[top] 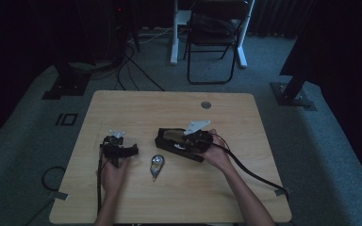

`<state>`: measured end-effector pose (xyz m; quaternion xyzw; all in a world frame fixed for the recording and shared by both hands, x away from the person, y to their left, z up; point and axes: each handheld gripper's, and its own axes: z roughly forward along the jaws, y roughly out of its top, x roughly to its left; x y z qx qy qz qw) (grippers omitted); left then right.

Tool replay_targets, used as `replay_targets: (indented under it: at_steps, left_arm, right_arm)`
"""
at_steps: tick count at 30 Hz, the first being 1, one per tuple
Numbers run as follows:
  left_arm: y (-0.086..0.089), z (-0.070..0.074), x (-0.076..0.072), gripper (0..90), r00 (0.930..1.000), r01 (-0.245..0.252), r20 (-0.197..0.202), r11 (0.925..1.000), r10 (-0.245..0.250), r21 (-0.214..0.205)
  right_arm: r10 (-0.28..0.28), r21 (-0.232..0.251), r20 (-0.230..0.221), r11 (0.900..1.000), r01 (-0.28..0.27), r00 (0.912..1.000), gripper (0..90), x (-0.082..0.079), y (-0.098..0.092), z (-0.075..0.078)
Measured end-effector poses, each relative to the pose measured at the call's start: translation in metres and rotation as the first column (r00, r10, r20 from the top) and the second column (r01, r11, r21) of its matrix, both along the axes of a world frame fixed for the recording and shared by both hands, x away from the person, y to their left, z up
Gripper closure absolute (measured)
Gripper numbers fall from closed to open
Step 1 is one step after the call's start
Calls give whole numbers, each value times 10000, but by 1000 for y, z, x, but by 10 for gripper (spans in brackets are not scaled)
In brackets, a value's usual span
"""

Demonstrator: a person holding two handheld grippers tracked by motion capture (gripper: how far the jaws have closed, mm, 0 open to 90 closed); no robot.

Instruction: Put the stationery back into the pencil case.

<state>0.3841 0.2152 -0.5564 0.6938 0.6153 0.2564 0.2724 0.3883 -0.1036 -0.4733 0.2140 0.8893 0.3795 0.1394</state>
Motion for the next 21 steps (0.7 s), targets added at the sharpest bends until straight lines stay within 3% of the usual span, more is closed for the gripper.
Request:
replay_targets:
  at_steps: [18,21]
  left_arm:
    - [0,0,1,25,9999,-147,53,9999,147,3]
    - [0,1,0,81,9998,-115,191,9999,115,-16]
  right_arm:
    - [88,403,450,9991,-106,9989,641,-18,2,7]
    - [106,455,480,9989,-128,9988,639,-20,2,8]
